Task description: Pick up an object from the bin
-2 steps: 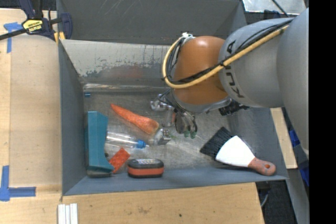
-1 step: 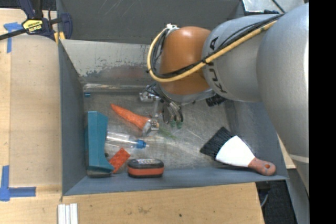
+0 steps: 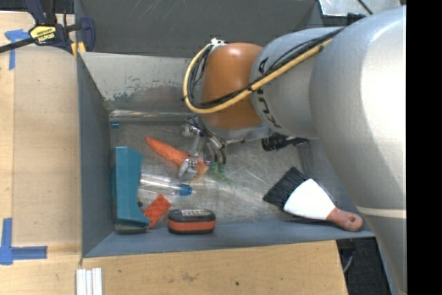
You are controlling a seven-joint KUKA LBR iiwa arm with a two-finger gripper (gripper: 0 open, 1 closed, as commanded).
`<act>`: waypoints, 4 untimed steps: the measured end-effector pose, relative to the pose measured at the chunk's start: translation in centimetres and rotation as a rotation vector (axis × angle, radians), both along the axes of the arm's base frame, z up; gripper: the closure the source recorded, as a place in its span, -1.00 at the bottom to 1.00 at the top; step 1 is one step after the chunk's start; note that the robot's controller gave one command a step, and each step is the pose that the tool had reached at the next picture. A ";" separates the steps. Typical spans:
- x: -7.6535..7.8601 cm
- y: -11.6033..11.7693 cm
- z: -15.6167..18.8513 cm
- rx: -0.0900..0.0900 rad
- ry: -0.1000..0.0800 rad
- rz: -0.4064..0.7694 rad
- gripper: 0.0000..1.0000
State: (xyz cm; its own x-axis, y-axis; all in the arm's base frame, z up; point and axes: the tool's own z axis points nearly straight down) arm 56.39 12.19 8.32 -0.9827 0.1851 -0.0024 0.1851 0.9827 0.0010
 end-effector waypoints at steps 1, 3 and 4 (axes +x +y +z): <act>0.3 2.0 -0.5 0.000 0.001 0.038 1.00; 0.3 2.0 -0.5 0.000 0.000 0.038 1.00; 0.3 2.0 -0.2 0.001 -0.001 0.039 1.00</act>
Offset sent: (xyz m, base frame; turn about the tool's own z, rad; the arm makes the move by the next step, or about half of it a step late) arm 0.0000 0.0000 0.0000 0.0000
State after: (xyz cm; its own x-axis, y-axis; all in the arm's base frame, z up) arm 56.68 14.22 8.10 -0.9892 0.1468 -0.0031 0.1468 0.9892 0.0022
